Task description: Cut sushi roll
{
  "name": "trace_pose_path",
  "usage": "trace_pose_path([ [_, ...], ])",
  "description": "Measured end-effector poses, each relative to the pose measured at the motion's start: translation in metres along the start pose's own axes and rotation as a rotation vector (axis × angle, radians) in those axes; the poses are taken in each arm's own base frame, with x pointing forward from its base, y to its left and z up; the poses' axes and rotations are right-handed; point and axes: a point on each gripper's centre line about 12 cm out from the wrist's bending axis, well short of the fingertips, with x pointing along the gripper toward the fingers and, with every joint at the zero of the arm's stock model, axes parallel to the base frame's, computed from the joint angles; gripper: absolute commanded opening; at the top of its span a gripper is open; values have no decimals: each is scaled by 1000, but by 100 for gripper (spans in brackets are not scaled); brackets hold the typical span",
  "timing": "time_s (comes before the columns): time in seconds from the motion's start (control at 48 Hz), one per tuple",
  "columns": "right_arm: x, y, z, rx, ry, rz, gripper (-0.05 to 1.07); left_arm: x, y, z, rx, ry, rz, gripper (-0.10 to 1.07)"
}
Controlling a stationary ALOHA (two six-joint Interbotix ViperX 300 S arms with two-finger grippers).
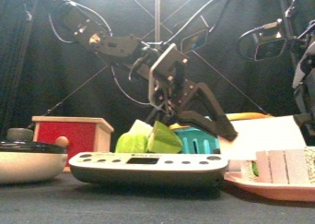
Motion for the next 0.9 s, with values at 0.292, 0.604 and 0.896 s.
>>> trace_pose_path([
  [0.292, -13, 8, 6, -16, -45, 41, 42, -3, -12, 6, 31, -13, -24, 29],
  [0.604, -13, 26, 1, -33, -33, 101, 42, -4, -42, 6, 47, -16, -75, 29],
  [0.896, -11, 26, 1, -32, -28, 98, 42, -4, -41, 7, 40, -17, -73, 29],
])
